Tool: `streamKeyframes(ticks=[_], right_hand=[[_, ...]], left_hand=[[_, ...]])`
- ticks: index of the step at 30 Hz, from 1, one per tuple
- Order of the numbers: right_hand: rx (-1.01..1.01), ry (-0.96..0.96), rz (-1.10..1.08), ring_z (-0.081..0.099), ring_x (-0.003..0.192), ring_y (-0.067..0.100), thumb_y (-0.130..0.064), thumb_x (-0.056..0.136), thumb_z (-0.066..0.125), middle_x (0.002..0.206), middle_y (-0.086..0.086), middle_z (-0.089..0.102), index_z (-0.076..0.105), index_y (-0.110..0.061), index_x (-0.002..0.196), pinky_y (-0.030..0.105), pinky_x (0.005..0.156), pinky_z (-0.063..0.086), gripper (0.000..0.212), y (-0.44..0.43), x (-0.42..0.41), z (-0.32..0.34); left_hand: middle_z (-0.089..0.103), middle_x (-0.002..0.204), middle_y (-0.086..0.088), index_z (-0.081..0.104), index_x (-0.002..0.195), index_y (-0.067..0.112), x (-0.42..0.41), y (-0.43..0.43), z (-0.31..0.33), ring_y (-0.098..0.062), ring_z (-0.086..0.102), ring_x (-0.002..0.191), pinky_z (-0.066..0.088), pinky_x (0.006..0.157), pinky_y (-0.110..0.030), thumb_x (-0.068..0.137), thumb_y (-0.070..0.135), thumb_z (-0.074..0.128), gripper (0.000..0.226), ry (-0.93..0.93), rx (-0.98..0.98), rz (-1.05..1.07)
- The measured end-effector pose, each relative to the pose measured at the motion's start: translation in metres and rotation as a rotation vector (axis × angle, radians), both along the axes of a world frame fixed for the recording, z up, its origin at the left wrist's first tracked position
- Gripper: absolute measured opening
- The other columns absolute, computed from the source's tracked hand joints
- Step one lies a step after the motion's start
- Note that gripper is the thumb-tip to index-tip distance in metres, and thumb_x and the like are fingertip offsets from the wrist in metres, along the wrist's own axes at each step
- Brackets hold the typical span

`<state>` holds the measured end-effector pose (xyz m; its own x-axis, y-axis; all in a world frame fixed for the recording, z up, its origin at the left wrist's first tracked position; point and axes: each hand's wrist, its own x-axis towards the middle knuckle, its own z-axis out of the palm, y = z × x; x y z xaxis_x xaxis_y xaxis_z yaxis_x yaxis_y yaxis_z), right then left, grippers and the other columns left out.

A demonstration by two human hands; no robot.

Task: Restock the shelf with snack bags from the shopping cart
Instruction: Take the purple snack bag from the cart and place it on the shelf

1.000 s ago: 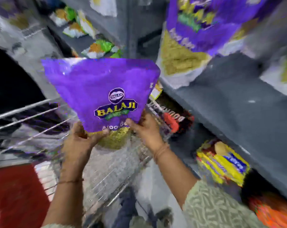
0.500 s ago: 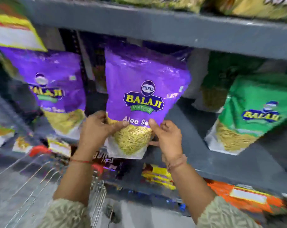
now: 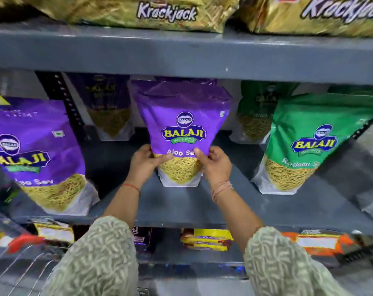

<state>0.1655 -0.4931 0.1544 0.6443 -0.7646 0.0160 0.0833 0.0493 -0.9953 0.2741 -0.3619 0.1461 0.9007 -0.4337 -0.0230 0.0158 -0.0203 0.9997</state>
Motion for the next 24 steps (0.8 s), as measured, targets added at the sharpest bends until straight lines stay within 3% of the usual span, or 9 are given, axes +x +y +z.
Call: streamKeyframes(ticks=[4, 5, 7, 9, 12, 15, 20, 24], right_hand=[[-0.005, 0.005, 0.031, 0.063, 0.088, 0.024, -0.018, 0.07, 0.076, 0.097, 0.014, 0.069, 0.062, -0.02, 0.083, 0.042, 0.083, 0.053, 0.019, -0.004, 0.001, -0.013], [-0.016, 0.011, 0.058, 0.063, 0.093, 0.018, -0.017, 0.068, 0.077, 0.101, 0.008, 0.068, 0.061, -0.017, 0.093, 0.034, 0.082, 0.054, 0.029, -0.007, -0.001, -0.018], [-0.051, 0.05, 0.147, 0.06, 0.089, -0.011, -0.011, 0.065, 0.079, 0.102, -0.01, 0.062, 0.053, -0.011, 0.111, 0.006, 0.07, 0.048, 0.053, -0.013, -0.006, -0.029], [-0.13, 0.18, 0.236, 0.058, 0.086, -0.015, -0.008, 0.061, 0.081, 0.1, -0.019, 0.056, 0.048, -0.012, 0.118, -0.001, 0.065, 0.043, 0.066, -0.019, -0.013, -0.04], [-0.284, 0.438, 0.298, 0.056, 0.106, 0.015, -0.014, 0.063, 0.08, 0.109, -0.005, 0.061, 0.051, -0.017, 0.117, 0.025, 0.09, 0.043, 0.062, -0.02, -0.019, -0.053], [-0.324, 0.483, 0.201, 0.054, 0.115, 0.024, -0.019, 0.069, 0.075, 0.12, 0.001, 0.064, 0.054, -0.024, 0.116, 0.039, 0.104, 0.039, 0.051, -0.01, -0.027, -0.06], [-0.367, 0.44, 0.147, 0.056, 0.111, 0.024, -0.018, 0.071, 0.073, 0.114, 0.0, 0.067, 0.055, -0.025, 0.11, 0.05, 0.104, 0.038, 0.044, 0.015, -0.054, -0.071], [-0.408, 0.389, 0.153, 0.057, 0.108, 0.025, -0.015, 0.069, 0.073, 0.11, 0.0, 0.067, 0.056, -0.022, 0.108, 0.051, 0.1, 0.041, 0.043, 0.029, -0.079, -0.082]], left_hand=[[0.065, 0.104, -0.008, 0.052, 0.116, 0.003, 0.003, 0.001, -0.013, -0.006, 0.065, 0.084, 0.054, 0.077, -0.025, 0.067, -0.005, 0.071, 0.053, -0.002, -0.027, -0.078], [0.062, 0.107, -0.008, 0.045, 0.123, 0.002, 0.003, 0.002, -0.018, -0.008, 0.063, 0.089, 0.052, 0.08, -0.025, 0.065, -0.007, 0.072, 0.064, 0.014, -0.023, -0.121], [0.058, 0.115, -0.008, 0.037, 0.13, 0.006, 0.001, 0.005, -0.032, -0.015, 0.058, 0.1, 0.048, 0.085, -0.028, 0.055, -0.003, 0.077, 0.085, 0.038, 0.032, -0.203], [0.057, 0.117, -0.004, 0.039, 0.128, 0.014, -0.002, 0.009, -0.045, -0.014, 0.054, 0.103, 0.045, 0.083, -0.023, 0.048, 0.006, 0.081, 0.091, -0.003, 0.173, -0.225], [0.056, 0.117, 0.0, 0.044, 0.126, 0.019, -0.004, 0.013, -0.061, -0.014, 0.05, 0.107, 0.038, 0.085, -0.025, 0.054, 0.003, 0.082, 0.082, -0.079, 0.325, -0.149], [0.06, 0.114, 0.002, 0.048, 0.123, 0.02, -0.008, 0.019, -0.068, -0.015, 0.053, 0.107, 0.037, 0.088, -0.024, 0.057, 0.0, 0.079, 0.075, -0.127, 0.362, -0.095], [0.062, 0.112, 0.003, 0.052, 0.12, 0.016, -0.03, 0.047, -0.075, -0.011, 0.054, 0.107, 0.037, 0.087, -0.02, 0.057, 0.007, 0.082, 0.071, -0.201, 0.394, -0.094], [0.062, 0.119, -0.001, 0.053, 0.122, 0.012, -0.049, 0.069, -0.081, -0.008, 0.053, 0.108, 0.036, 0.091, -0.02, 0.057, 0.006, 0.082, 0.071, -0.209, 0.397, -0.098]])
